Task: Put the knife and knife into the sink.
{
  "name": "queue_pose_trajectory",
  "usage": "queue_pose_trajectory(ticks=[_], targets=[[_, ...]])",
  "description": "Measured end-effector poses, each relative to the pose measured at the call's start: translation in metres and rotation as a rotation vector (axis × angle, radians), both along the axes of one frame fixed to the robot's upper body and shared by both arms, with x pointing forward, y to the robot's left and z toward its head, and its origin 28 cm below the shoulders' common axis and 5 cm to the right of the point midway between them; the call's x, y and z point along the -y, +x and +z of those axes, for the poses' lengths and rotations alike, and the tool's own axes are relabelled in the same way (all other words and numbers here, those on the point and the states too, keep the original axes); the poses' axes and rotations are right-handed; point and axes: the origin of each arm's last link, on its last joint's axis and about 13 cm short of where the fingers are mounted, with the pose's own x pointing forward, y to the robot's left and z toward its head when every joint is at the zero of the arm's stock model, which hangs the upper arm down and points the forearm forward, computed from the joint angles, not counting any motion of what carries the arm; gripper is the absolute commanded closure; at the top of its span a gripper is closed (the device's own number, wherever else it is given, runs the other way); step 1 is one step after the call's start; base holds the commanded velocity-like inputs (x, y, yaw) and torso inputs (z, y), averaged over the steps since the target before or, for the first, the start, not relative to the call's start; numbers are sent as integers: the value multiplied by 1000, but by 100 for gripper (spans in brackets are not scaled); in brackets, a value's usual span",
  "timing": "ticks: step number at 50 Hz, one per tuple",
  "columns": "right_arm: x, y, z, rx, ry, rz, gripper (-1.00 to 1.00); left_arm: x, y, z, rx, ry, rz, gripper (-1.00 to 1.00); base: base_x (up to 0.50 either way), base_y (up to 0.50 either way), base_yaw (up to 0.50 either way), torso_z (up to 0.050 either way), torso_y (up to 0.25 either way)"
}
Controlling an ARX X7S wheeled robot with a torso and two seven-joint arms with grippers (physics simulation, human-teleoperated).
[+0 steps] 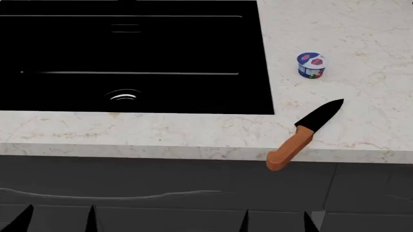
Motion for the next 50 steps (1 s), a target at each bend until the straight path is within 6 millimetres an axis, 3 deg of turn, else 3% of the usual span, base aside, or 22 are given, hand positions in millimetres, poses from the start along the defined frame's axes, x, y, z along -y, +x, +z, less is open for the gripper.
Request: queue_pose_trajectory(ticks=[7, 15, 31, 50], targets=[[2, -1, 30, 44, -14, -21, -100, -1, 1, 31, 20, 2, -21, -100, 0, 0, 0, 0, 0], [12, 7, 80, 45, -46, -64, -100, -8, 8, 79, 22, 2, -63, -100, 0, 0, 0, 0, 0], [28, 45, 188, 20, -37, -18, -100, -24, 46, 181, 72, 44, -101, -100, 0, 0, 0, 0, 0], [23, 83, 256, -7, 0, 66, -100, -30, 80, 241, 77, 40, -112, -100, 0, 46, 0, 0, 0]])
